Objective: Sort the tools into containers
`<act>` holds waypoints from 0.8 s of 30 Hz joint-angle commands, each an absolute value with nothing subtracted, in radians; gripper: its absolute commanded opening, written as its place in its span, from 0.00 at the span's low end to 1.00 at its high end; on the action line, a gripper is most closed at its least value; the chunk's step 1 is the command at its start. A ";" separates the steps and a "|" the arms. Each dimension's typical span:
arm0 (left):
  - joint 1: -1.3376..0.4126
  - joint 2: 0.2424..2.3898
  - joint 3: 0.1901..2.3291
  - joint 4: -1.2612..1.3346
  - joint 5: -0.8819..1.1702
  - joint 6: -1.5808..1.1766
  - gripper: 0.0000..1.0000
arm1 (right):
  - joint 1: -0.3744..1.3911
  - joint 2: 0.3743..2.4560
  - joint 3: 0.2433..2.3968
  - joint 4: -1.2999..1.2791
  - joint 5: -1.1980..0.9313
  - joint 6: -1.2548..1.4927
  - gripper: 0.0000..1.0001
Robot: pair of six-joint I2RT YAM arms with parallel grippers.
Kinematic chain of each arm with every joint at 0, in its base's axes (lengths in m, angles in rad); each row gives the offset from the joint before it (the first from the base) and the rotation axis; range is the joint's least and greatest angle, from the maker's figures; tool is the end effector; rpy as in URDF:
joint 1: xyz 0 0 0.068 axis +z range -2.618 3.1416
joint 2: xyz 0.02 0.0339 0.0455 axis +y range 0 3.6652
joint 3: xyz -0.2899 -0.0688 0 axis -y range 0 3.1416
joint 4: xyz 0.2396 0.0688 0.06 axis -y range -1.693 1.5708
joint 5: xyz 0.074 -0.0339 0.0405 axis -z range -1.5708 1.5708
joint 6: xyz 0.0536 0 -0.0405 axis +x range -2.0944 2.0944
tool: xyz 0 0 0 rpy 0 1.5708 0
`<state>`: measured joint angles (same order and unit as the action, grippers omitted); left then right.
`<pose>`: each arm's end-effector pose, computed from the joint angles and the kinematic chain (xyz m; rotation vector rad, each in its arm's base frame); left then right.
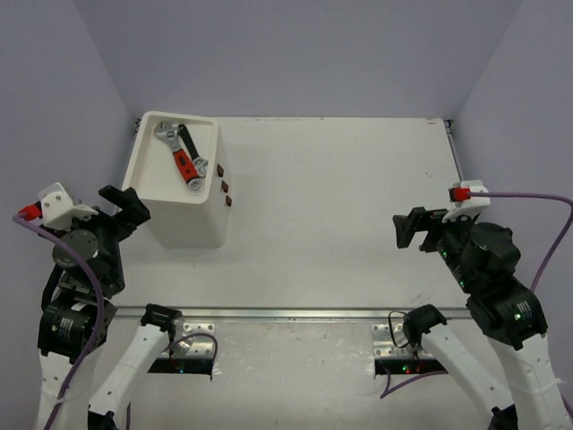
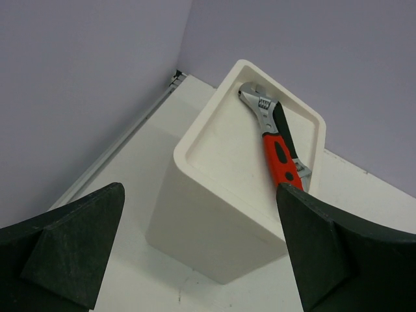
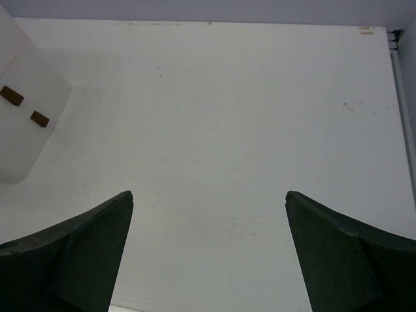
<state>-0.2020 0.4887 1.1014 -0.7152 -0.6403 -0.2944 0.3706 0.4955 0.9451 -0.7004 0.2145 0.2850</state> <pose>0.0475 0.0230 0.4245 -0.5472 1.5623 0.1581 0.0760 0.0173 0.3781 0.0740 1.8225 0.2689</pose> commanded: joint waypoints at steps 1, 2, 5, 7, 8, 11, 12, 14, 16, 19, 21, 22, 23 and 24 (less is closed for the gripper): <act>-0.206 0.399 1.053 -0.775 -0.617 -0.271 1.00 | 0.373 0.438 0.998 -0.751 0.299 0.232 0.99; -0.206 0.369 1.036 -0.768 -0.601 -0.265 1.00 | 0.373 0.426 0.995 -0.758 0.305 0.223 0.99; -0.206 0.329 1.003 -0.761 -0.605 -0.263 1.00 | 0.373 0.416 0.984 -0.773 0.314 0.220 0.99; -0.207 0.309 0.980 -0.752 -0.607 -0.264 1.00 | 0.371 0.418 0.975 -0.776 0.316 0.224 0.99; -0.207 0.299 0.973 -0.743 -0.603 -0.264 1.00 | 0.373 0.420 0.972 -0.776 0.316 0.229 0.99; -0.206 0.304 0.965 -0.735 -0.598 -0.267 1.00 | 0.373 0.420 0.945 -0.765 0.311 0.246 0.99; -0.206 0.309 0.963 -0.735 -0.594 -0.269 1.00 | 0.373 0.420 0.937 -0.761 0.310 0.249 0.99; -0.206 0.316 0.961 -0.733 -0.576 -0.285 1.00 | 0.371 0.421 0.921 -0.743 0.302 0.256 0.99; -0.206 0.320 0.956 -0.728 -0.537 -0.295 1.00 | 0.373 0.426 0.907 -0.730 0.302 0.259 0.99; -0.206 0.321 0.940 -0.712 -0.512 -0.296 1.00 | 0.373 0.435 0.887 -0.717 0.309 0.256 0.99; -0.206 0.324 0.924 -0.705 -0.511 -0.293 1.00 | 0.373 0.443 0.875 -0.708 0.316 0.250 0.99; -0.207 0.326 0.920 -0.702 -0.511 -0.293 1.00 | 0.373 0.447 0.872 -0.704 0.322 0.249 0.99; -0.206 0.330 0.910 -0.695 -0.509 -0.295 1.00 | 0.373 0.453 0.866 -0.702 0.327 0.249 0.99; -0.206 0.330 0.902 -0.686 -0.506 -0.294 1.00 | 0.373 0.454 0.863 -0.701 0.328 0.250 0.99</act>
<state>-0.2024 0.3082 0.9265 -0.7472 -0.5361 -0.2935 0.3706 0.4327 0.8759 -0.7620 0.2903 0.2459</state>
